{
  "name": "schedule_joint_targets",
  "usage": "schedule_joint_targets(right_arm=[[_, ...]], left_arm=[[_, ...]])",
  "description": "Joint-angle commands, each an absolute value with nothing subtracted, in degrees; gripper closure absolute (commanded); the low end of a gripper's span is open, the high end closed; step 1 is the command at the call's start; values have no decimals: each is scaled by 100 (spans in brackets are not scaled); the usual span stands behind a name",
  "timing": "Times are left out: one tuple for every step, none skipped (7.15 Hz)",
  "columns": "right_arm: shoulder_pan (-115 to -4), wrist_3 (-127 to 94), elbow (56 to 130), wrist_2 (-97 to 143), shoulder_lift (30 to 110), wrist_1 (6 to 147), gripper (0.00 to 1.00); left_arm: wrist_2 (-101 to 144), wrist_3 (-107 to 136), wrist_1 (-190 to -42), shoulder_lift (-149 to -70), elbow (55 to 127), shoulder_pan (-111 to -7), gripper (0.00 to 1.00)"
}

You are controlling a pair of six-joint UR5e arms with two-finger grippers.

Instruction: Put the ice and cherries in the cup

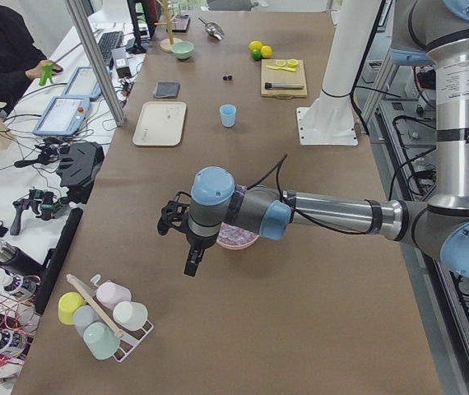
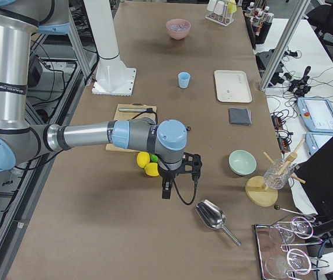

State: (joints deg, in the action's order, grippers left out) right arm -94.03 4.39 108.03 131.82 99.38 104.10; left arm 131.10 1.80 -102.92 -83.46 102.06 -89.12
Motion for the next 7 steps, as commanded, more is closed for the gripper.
schedule_joint_targets(right_arm=[[-9396,431,10793,13227,9932,10398,0],[-9404,431,10793,13236,9923,10397,0],[-9396,431,10793,13236,9923,10389,0],[-9396,431,10784,13236,9897,10380,0],[-9396,431,10784,13245,9879,10380,0],[-9396,431,10784,13245,9870,10380,0],[-9396,431,10784,13254,9870,10380,0]], left_arm=[[13096,176,-10292,-8315,10178,-8912,2],[13096,184,-10292,-8314,10143,-8912,2],[13096,185,-10292,-8297,10143,-8912,2],[13104,185,-10283,-8297,10143,-8912,2],[13113,185,-10275,-8297,10116,-8912,2],[13122,185,-10283,-8288,10108,-8912,2],[13113,185,-10283,-8288,10090,-8912,2]])
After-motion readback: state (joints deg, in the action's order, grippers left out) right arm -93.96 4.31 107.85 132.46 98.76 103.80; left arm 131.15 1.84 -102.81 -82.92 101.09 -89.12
